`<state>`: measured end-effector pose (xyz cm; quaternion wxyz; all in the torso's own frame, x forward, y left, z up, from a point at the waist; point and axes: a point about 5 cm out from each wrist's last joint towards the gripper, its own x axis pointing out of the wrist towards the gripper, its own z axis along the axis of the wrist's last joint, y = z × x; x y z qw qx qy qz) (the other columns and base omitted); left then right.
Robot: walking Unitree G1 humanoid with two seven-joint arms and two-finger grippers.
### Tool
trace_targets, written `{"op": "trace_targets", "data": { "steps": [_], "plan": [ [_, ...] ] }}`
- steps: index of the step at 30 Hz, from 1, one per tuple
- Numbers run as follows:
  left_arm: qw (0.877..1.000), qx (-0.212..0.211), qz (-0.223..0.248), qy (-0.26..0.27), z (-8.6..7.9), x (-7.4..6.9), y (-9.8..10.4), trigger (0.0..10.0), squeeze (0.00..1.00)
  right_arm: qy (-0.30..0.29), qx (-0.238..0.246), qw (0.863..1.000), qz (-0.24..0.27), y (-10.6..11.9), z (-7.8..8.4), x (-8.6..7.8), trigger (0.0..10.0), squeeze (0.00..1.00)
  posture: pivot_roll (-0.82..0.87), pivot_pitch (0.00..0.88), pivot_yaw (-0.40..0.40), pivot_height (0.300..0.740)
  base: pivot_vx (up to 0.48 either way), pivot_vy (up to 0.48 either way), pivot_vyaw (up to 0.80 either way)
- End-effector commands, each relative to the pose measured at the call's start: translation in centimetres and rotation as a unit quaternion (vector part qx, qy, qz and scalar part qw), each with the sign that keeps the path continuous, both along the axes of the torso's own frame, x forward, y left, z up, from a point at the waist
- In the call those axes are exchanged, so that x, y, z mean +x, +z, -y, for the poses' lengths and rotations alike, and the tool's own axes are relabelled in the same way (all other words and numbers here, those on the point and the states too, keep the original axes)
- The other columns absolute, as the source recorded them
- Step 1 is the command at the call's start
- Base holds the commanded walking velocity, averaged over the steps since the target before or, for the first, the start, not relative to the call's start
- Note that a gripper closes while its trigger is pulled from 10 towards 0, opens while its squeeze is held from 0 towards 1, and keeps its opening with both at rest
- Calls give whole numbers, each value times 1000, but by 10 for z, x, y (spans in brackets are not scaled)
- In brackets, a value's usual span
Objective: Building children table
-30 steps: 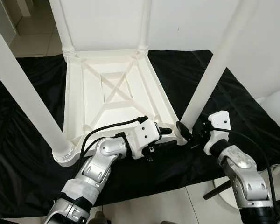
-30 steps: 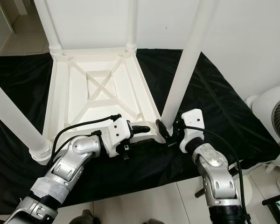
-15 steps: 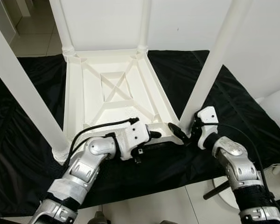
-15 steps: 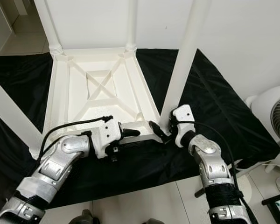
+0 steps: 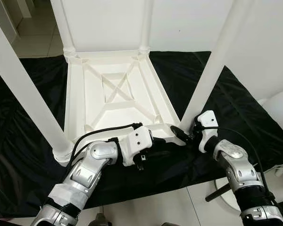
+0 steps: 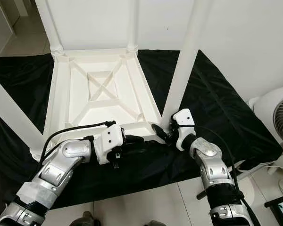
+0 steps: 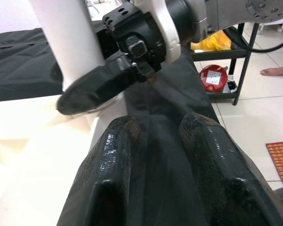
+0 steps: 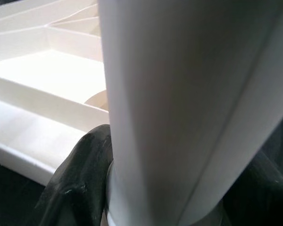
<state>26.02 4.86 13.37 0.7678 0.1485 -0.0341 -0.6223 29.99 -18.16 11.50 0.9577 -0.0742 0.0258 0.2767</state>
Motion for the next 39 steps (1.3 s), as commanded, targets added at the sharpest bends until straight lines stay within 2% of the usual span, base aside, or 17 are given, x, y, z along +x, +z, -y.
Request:
{"op": "trace_targets", "data": {
  "steps": [1, 11, 12, 13, 15, 16, 17, 18, 19, 20, 21, 27, 30, 31, 32, 33, 39],
  "plan": [
    [1000, -3, -2, 1, 2, -2, 1, 10000, 0, -23, 2, 1000, -14, -7, 3, -3, 10000, 0, 36, 0, -38, 740, 0, 0, 0],
    [1000, -12, -4, 8, 3, -3, 2, 10000, 0, -120, 42, 992, 5, -2, -12, -8, 10000, 0, 23, 2, -31, 740, 0, 0, 0],
    [1000, -16, 1, 15, 2, 1, 4, 10000, 0, -176, 64, 982, 0, -3, -18, -10, 10000, 0, 21, 5, -31, 740, 0, 0, 0],
    [1000, -16, 1, 15, 2, 1, 4, 10000, 0, -176, 64, 982, 0, -3, -18, -10, 10000, 0, 21, 5, -31, 740, 0, 0, 0],
    [1000, -20, 6, 23, 1, 5, 7, 10000, 0, -259, 76, 963, -6, -6, -27, -14, 10000, 0, 17, 5, -30, 740, 0, 0, 0],
    [1000, -20, 6, 23, 1, 5, 7, 10000, 0, -259, 76, 963, -6, -6, -27, -14, 10000, 0, 17, 5, -30, 740, 0, 0, 0],
    [999, -21, 7, 23, 2, 6, 8, 10000, 0, -301, 79, 950, -7, -7, -32, -16, 10000, 0, 16, 5, -31, 740, 0, 0, 0],
    [999, -21, 7, 23, 2, 6, 8, 10000, 0, -301, 79, 950, -7, -7, -32, -16, 10000, 0, 16, 5, -31, 740, 0, 0, 0],
    [999, -22, 7, 24, 2, 6, 8, 10000, 0, -342, 81, 936, -8, -8, -38, -19, 10000, 0, 13, 6, -29, 740, 0, 0, 0],
    [999, -22, 7, 24, 2, 6, 8, 10000, 0, -342, 81, 936, -8, -8, -38, -19, 10000, 0, 13, 6, -29, 740, 0, 0, 0],
    [999, -25, 9, 24, 3, 6, 9, 10000, 0, -365, 87, 927, -11, -8, -42, -19, 10000, 0, 17, 4, -33, 740, 0, 0, 0],
    [999, -31, 10, 26, 5, 6, 11, 10000, 0, -361, 110, 926, -10, -5, -51, -18, 10000, 0, 15, 5, -33, 740, 0, 0, 0],
    [999, -32, 10, 24, 6, 5, 11, 10000, 0, -337, 105, 936, -1, -1, -55, -20, 10000, 0, 18, 2, -40, 740, 0, 0, 0],
    [999, -31, 10, 22, 6, 5, 11, 10000, 0, -334, 99, 937, 0, -1, -56, -22, 10000, 404, 19, 2, -41, 740, 0, 0, 0],
    [999, -30, 11, 21, 6, 4, 11, 10000, 0, -335, 96, 937, 1, -1, -56, -23, 10000, 404, 19, 2, -41, 740, 0, 0, 0],
    [999, -31, 10, 23, 5, 4, 11, 10000, 0, -327, 102, 939, 6, 1, -56, -25, 10000, 1000, 20, 2, -42, 740, 0, 0, 0],
    [999, -33, 10, 26, 5, 3, 11, 10000, 0, -298, 99, 949, 11, 2, -50, -37, 10000, 1000, 18, 3, -53, 740, 0, 0, 0]
  ]
}}
